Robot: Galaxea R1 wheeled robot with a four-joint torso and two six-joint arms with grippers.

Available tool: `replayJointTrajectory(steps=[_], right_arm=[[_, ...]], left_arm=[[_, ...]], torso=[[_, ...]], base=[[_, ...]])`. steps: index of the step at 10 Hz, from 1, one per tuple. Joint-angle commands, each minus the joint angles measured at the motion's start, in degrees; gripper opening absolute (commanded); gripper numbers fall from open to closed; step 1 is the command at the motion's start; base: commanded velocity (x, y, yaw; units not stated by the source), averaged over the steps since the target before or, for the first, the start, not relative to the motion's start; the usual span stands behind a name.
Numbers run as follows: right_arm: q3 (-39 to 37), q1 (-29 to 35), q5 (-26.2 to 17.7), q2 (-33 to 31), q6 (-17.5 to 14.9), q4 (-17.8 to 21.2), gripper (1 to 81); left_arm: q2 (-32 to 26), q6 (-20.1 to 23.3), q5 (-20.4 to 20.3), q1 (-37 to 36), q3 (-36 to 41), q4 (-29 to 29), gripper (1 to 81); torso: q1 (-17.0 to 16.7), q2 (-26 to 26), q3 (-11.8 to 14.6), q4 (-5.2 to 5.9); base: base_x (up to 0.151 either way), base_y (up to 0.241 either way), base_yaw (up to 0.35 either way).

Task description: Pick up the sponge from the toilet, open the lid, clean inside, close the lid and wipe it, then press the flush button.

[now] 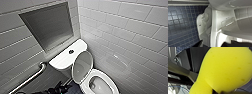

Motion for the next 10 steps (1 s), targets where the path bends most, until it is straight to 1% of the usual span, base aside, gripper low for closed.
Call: replayJointTrajectory(steps=[1,2,3,8,10], right_arm=[[1.0,-0.4,-3.4,-0.9,-0.1,-0.7,1.0],[1.0,-0.4,-3.4,-0.9,-0.1,-0.7,1.0],[0.7,-0.3,-3.4,-0.6,-0.1,-0.7,1.0],[0.4,0.2,-3.4,-0.1,-0.1,-0.8,1.0],[-0.5,0.6,-3.5,1.0,-0.2,-0.9,1.0]], left_arm=[[-1.6,-0.1,0.3,-7.5,0.8,-8.8,81.1],[-1.4,-0.1,-0.3,-8.4,0.8,-11.3,81.1],[-0.9,-0.2,-0.3,-9.0,0.8,-12.3,81.1],[3.5,-0.8,-0.2,-10.1,0.6,-12.2,81.1],[7.1,-0.1,0.4,-9.1,1.4,-11.1,81.1]], torso=[[0.0,0.0,0.0,0.0],[0.0,0.0,0.0,0.0],[0.0,0.0,0.0,0.0],[0.0,0.0,0.0,0.0],[0.0,0.0,0.0,0.0]], base=[[0.0,0.0,0.0],[0.0,0.0,0.0],[0.0,0.0,0.0],[0.0,0.0,0.0],[0.0,0.0,0.0]])
